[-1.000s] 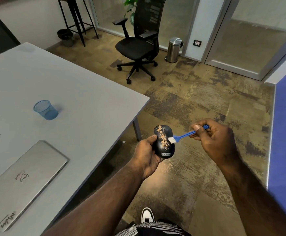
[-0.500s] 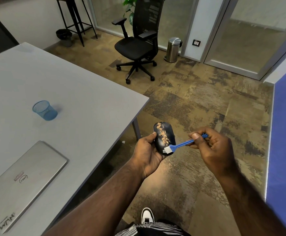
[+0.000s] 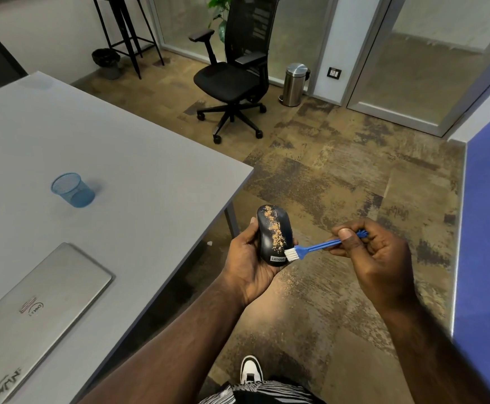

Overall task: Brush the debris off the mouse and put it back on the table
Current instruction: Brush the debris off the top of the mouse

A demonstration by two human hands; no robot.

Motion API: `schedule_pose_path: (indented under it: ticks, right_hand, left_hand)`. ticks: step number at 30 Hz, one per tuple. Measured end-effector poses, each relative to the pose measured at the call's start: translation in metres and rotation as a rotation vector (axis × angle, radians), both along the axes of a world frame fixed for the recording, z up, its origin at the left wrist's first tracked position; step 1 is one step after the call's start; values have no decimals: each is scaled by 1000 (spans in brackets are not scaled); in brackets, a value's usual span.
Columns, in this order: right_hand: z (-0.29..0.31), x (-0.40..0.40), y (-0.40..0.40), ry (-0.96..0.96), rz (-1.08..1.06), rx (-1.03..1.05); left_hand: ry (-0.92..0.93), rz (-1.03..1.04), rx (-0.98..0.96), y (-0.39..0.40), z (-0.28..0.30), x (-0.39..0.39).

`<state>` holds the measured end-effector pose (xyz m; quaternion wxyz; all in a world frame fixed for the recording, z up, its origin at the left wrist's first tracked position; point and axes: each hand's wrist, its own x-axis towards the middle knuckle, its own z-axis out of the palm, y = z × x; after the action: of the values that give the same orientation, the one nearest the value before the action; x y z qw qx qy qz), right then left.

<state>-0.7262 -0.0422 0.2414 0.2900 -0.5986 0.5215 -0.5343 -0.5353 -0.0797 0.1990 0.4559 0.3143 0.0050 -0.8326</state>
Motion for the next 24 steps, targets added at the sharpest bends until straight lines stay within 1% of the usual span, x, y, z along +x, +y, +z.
schedule_pose_path:
  ticks: [7,11,13,16,20,22,24]
  right_hand:
    - [2,8,-3,44,7,-39]
    - [-2,10,-6,138,-41,-60]
    - [-5,11,-8,179,-91,-79]
    - [-8,8,-16,187,-212,-83]
    - [-11,-3,-31,275,-360,-62]
    - [-10,-7,-32,261,-385,-48]
    - [-8,-7,-27,164,-329,-52]
  left_hand:
    - [-7,82,59,-2,5,-12]
    - [-13,128,72,-2,11,-18]
    - [-22,120,65,-1,13,-18]
    - [-34,102,64,0,18,-17]
    - [-27,93,79,0,18,-15]
    - [-24,91,82,0,16,-15]
    - [-11,99,78,0,16,-14]
